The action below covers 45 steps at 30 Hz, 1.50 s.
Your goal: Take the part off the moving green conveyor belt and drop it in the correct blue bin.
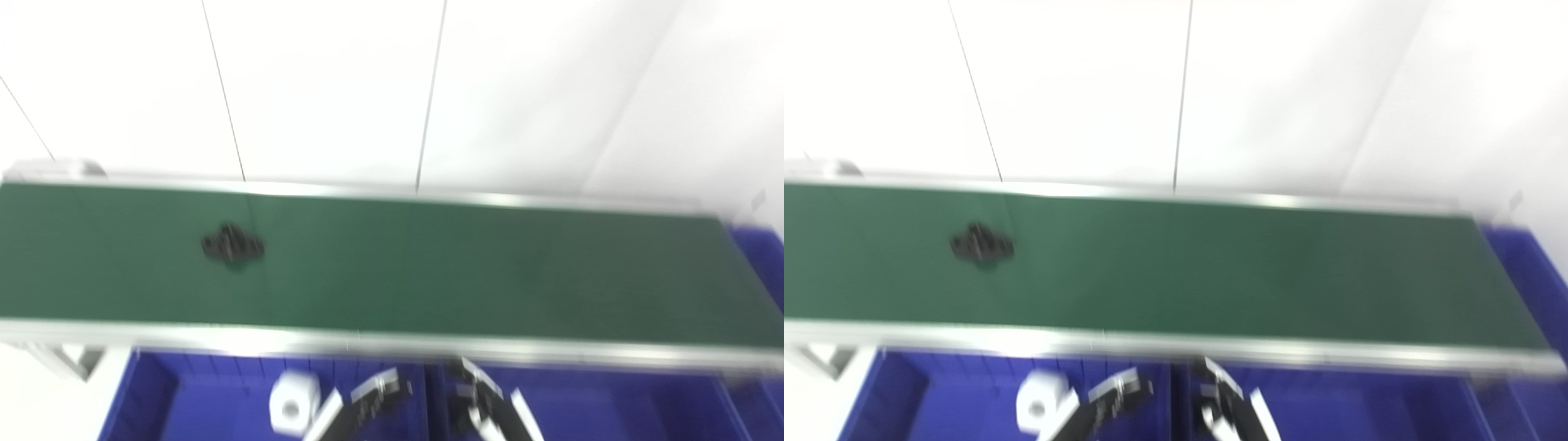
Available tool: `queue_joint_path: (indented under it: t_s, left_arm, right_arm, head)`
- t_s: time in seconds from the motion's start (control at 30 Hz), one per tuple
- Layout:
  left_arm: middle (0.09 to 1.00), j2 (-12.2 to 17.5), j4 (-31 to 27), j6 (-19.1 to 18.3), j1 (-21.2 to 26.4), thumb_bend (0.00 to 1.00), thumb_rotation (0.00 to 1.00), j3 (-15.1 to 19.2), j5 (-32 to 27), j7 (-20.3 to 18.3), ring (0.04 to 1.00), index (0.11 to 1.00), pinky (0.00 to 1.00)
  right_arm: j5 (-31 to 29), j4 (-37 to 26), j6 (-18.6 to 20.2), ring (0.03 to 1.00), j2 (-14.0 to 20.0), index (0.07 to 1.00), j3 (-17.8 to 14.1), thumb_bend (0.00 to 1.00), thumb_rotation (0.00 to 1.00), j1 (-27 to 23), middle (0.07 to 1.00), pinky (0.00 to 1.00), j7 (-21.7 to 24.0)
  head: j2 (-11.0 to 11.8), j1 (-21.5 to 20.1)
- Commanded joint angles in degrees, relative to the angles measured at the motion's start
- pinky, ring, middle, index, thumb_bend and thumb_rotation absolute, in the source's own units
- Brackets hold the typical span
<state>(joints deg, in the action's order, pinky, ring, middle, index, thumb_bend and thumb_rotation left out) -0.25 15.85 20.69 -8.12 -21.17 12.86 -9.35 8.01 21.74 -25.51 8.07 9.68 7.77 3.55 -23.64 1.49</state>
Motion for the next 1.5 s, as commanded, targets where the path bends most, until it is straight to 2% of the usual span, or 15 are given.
queue_joint_path:
  t_s: [0.0,0.17,0.47,1.13,1.27,1.47]
  left_arm:
    - [0.817,-1.01,0.24,3.40,1.47,0.72,0.60,-0.07,0.33,1.28,0.809,0.828,0.76]
    - [0.802,-1.49,2.27,4.60,2.37,0.73,0.59,0.17,0.03,1.70,0.793,0.814,0.73]
    - [0.805,-1.48,1.92,4.84,2.06,0.72,0.58,0.06,-0.25,1.43,0.794,0.820,0.73]
    - [0.815,-1.80,1.08,4.32,1.87,0.74,0.56,-0.22,0.71,1.85,0.804,0.828,0.74]
    - [0.816,-1.92,0.78,4.06,1.77,0.75,0.56,-0.30,0.70,1.87,0.803,0.827,0.74]
    - [0.823,-1.87,0.18,3.65,1.78,0.76,0.59,-0.47,1.56,2.02,0.803,0.830,0.74]
  right_arm:
    - [0.07,1.13,-1.34,0.738,0.29,0.863,0.09,0.84,1.00,-0.39,0.841,0.68,-0.06]
    - [0.14,2.23,-1.39,0.725,0.75,0.861,0.51,0.85,1.00,-0.99,0.824,0.67,-0.83]
    - [-1.35,1.51,-1.36,0.735,0.89,0.865,0.41,0.84,1.00,-0.53,0.842,0.66,-0.21]
    - [0.16,-1.93,-1.35,0.741,1.34,0.878,0.49,0.84,1.00,0.62,0.839,0.66,-1.01]
    - [2.42,-5.92,-1.40,0.739,2.82,0.868,2.31,0.81,1.00,1.81,0.834,0.65,-3.40]
    - [7.31,-13.95,-1.42,0.753,8.01,0.848,9.99,0.79,1.00,2.58,0.859,0.63,-14.13]
  head:
    - [0.76,0.38]
    - [1.33,1.14]
    - [0.46,1.56]
    - [-1.13,1.47]
    - [-1.32,1.50]
    - [-1.60,1.19]
